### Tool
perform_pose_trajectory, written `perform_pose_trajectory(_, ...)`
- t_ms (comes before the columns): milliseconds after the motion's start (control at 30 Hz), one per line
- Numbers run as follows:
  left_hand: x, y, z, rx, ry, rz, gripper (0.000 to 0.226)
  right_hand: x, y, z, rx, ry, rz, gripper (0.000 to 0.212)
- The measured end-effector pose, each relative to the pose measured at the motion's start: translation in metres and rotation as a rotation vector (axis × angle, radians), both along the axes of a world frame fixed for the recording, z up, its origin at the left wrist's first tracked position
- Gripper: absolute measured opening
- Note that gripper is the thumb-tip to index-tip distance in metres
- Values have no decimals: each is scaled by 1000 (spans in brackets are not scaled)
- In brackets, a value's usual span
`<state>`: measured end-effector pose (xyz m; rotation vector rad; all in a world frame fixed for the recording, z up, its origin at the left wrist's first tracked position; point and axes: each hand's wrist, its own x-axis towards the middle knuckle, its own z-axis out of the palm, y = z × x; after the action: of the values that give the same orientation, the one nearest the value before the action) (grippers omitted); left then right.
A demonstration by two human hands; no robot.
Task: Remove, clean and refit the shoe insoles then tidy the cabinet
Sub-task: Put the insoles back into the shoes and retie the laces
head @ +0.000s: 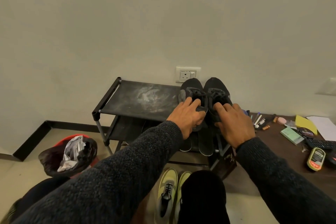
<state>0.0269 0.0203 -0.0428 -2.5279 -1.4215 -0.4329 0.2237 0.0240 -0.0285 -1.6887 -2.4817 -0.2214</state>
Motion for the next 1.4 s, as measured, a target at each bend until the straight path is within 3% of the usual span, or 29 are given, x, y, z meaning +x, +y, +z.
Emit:
perform_pose_trajectory(233,-4,4,9,-94,-12,3,23,-4,7,3,-7,32,-50,57)
perform_pose_trajectory(400,-9,3,14,-156,-37,37,36,-8,7,11,-44,36,-98,57)
perform_pose_trajectory(533,-6,-3,13,-155,44,122,26,-16,-3,15,-5,74,-134,57)
perform_pose_trajectory(633,-2,-14,6,-66,50,153,31,-18,-19,9,132,117,-52,41)
perform_pose_trajectory(733,1,-34,-7,80,-83,23,24,-19,-36,-8,242,146,71,22)
perform_pose_trajectory(833,-2,-59,-34,22,-195,-94,21,-22,-54,-43,265,160,111,17)
perform_pose_trajectory(1133,-37,-90,-187,-578,-160,64,18,-30,-86,-189,-224,127,-21,16)
perform_pose_trajectory(1267,-39,-94,-247,-935,11,140,17,-36,-86,-249,-532,93,-154,16)
perform_pose_trajectory(1400,-24,-95,-288,-1183,120,193,29,-49,-89,-298,-979,87,-414,41)
